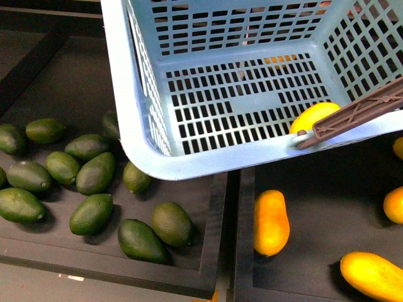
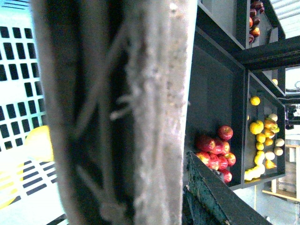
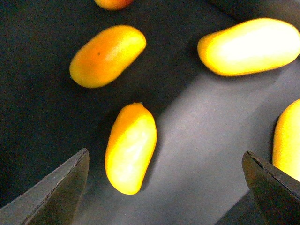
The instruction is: Pick lemon and mango into basket
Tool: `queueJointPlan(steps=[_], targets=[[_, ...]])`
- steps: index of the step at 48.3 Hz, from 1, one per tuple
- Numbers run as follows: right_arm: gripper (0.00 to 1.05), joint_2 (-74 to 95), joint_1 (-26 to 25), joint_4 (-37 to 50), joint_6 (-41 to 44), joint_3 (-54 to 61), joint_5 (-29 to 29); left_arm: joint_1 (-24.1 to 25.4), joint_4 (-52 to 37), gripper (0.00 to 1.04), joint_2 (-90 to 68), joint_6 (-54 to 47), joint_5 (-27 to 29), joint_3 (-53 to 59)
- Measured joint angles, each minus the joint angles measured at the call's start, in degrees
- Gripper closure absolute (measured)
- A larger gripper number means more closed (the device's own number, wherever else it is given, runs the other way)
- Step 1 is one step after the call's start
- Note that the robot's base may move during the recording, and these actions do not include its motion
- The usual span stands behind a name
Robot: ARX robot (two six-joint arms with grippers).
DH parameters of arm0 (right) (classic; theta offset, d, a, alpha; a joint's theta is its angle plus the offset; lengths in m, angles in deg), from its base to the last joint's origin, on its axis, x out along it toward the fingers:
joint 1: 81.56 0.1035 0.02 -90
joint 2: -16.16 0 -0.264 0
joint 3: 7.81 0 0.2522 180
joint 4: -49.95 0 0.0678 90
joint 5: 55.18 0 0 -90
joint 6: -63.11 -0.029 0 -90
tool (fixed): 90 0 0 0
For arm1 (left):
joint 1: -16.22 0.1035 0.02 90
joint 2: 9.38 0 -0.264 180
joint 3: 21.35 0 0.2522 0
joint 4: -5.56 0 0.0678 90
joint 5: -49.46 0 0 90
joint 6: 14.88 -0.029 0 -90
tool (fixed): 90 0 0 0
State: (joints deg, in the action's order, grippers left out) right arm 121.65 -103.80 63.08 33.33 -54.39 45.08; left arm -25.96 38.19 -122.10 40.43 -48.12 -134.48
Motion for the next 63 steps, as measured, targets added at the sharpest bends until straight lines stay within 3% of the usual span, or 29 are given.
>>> queueJointPlan(steps=[21,63], targets=[[0.09,23.6,8.8,-2.6,-7.8,-17.1,2.2,0.0,0.0,0.79,0.0,0.0,0.1,0.0],[0.09,37.4,11.7,-9.6,-10.0,-30.6,6.8,0.0,0.0,0.79,0.0,0.0,0.1,0.0]])
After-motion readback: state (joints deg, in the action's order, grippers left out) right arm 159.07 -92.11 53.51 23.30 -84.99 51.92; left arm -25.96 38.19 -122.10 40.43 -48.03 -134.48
